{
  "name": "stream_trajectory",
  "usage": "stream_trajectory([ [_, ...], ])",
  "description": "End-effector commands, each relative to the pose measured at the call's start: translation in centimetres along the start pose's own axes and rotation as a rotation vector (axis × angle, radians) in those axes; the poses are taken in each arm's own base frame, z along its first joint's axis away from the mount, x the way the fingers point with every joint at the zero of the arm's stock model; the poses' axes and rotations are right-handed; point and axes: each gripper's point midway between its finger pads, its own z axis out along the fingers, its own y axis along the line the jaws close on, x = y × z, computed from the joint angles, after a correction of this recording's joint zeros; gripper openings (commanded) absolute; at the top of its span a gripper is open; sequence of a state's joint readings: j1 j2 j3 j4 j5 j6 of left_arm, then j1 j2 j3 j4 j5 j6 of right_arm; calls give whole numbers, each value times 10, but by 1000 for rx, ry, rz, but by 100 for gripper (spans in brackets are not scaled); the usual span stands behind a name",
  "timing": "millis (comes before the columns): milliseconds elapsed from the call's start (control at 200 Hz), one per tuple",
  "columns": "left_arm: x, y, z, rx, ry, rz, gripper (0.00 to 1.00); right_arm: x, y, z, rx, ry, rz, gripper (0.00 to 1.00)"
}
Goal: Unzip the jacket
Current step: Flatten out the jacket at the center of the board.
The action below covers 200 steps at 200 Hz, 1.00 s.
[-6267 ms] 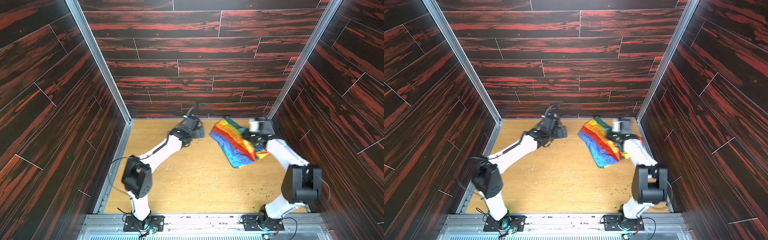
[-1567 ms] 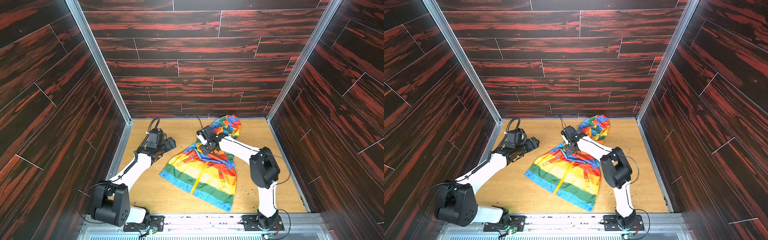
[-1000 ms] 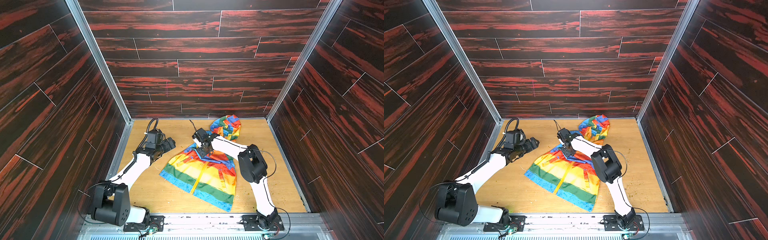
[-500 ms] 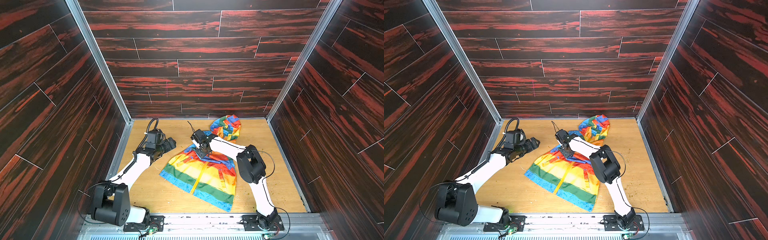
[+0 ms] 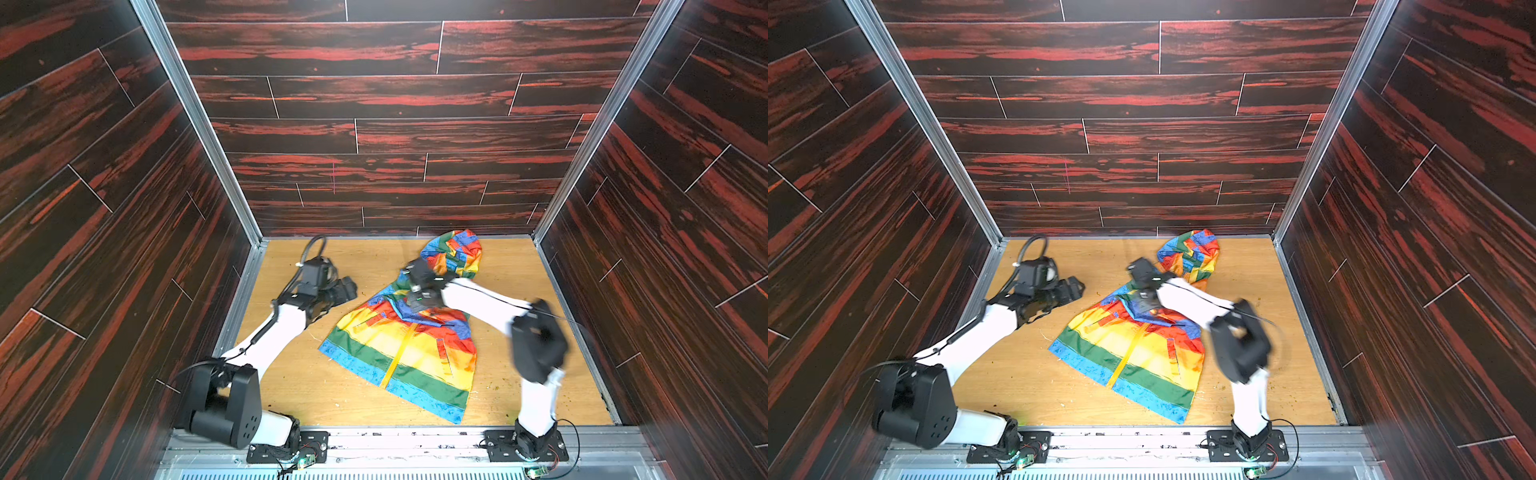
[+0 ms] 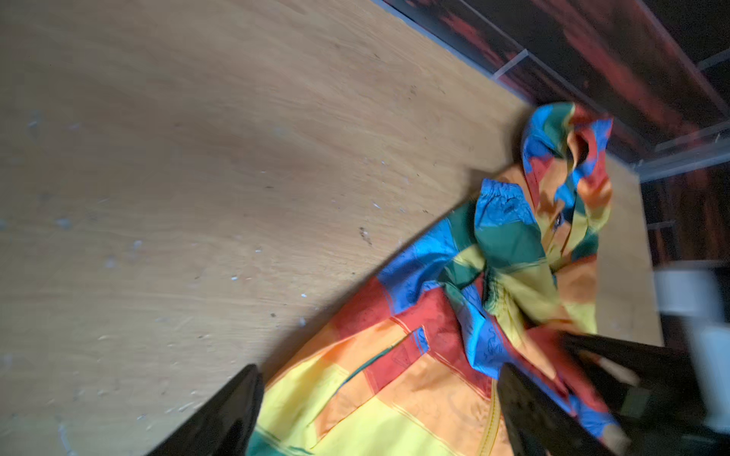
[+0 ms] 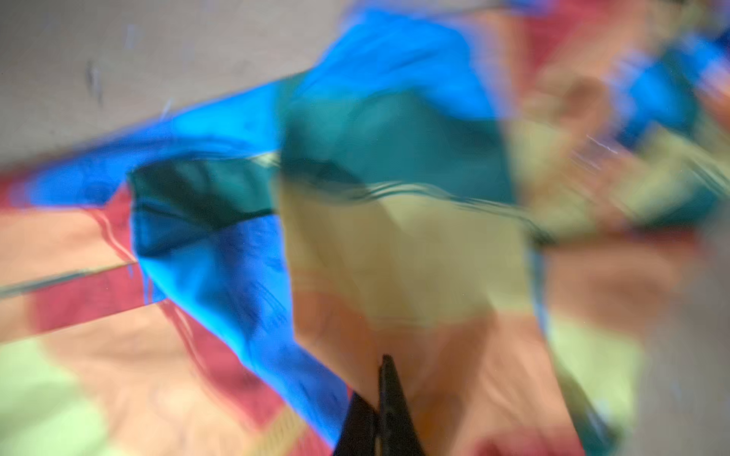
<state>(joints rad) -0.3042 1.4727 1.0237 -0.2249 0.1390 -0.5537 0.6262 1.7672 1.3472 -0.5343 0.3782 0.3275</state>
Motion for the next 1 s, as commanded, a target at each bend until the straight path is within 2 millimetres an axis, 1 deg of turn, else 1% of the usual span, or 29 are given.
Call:
stream_trajectory([
  [0,8,-37,11,10,37,165,94,8,-59,-44,17,-103,409,0],
  [30,12,-48,16,11,53,211,94,18,-74,-49,21,-100,493,0],
  [45,16,-53,19,15,66,232,94,28,-81,-49,27,-88,533,0],
  [140,32,-88,37,48,123,341,94,76,-121,-47,48,-33,789,0],
  [200,42,-109,47,73,153,401,94,109,-141,-41,82,17,932,0],
  [215,42,-117,45,85,154,417,93,117,-145,-40,90,28,966,0],
  [230,49,-119,53,79,175,434,93,125,-148,-39,98,42,996,0],
  [286,61,-135,61,87,210,497,91,148,-160,-36,123,69,1089,0],
  [381,81,-154,76,84,258,581,90,177,-176,-32,129,91,1209,0],
  [471,100,-160,92,52,313,631,89,193,-189,-28,112,109,1281,0],
  [486,102,-159,95,37,320,638,89,194,-191,-27,108,113,1287,0],
  [511,103,-160,99,15,319,647,87,197,-194,-27,110,117,1293,6],
  [521,106,-156,99,-5,335,650,86,198,-195,-27,111,121,1294,8],
  [551,107,-153,103,-42,334,644,82,201,-199,-27,128,129,1290,14],
  [586,105,-151,109,-72,328,613,76,204,-204,-29,155,133,1280,24],
  [621,102,-149,113,-97,323,581,74,204,-208,-31,179,133,1257,34],
  [676,98,-147,122,-132,305,545,72,199,-217,-39,218,113,1214,42],
  [706,94,-146,126,-150,294,522,69,192,-221,-44,223,84,1180,47],
  [771,83,-141,132,-190,274,463,64,176,-229,-58,238,23,1115,50],
  [832,75,-135,138,-196,278,400,64,160,-236,-75,255,-49,1050,53],
  [922,73,-135,150,-123,321,325,66,142,-244,-101,305,-115,952,54],
  [997,75,-131,161,-96,357,288,63,135,-246,-113,352,-117,897,54],
])
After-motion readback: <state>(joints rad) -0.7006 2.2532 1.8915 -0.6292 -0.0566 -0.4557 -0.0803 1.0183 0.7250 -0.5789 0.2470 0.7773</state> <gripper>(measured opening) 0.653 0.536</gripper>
